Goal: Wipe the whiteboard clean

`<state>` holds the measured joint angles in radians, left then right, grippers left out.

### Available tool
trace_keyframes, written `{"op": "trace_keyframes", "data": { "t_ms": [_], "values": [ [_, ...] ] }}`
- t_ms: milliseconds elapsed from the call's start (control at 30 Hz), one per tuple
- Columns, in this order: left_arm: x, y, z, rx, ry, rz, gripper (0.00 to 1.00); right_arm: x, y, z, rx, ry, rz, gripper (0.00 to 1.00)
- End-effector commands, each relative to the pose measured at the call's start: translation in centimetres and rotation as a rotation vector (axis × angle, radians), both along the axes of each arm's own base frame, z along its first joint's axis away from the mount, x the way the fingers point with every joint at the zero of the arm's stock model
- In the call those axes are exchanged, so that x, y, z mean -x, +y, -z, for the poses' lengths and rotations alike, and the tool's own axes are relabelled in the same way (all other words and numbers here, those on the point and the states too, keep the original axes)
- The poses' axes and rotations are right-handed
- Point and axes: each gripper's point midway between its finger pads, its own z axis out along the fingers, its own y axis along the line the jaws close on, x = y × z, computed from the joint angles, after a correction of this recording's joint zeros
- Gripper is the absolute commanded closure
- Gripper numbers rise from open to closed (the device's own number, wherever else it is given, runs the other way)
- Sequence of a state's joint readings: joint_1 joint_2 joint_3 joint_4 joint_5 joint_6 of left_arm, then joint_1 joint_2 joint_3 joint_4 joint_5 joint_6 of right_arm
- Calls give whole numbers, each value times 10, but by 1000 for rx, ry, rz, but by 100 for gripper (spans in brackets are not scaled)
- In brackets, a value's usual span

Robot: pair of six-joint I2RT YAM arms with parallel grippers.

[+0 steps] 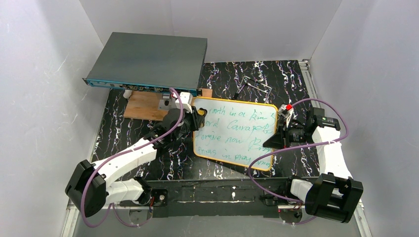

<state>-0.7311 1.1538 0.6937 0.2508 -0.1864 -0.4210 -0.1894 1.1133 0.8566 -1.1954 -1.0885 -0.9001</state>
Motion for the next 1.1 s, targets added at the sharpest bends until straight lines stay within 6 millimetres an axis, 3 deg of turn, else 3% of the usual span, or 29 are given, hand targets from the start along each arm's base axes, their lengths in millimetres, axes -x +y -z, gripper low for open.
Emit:
{"op": "trace_keyframes", "data": {
  "t_ms": [0, 167, 533, 767, 1067],
  "values": [
    [14, -29, 2, 12, 7, 133, 100, -10, -17, 19, 182, -157, -70, 99],
    [11, -42, -9, 18, -14, 157, 100, -9, -17, 19, 184, -156, -70, 99],
    [-12, -36, -53, 26, -115, 57, 100, -10, -17, 19, 184, -159, -69, 99],
    [-14, -19, -36, -23, -89, 7, 100, -9, -17, 19, 184, -159, -69, 99],
    [1, 1, -3, -87, -39, 13, 100, -9, -17, 19, 183, -159, -69, 99]
  ]
}}
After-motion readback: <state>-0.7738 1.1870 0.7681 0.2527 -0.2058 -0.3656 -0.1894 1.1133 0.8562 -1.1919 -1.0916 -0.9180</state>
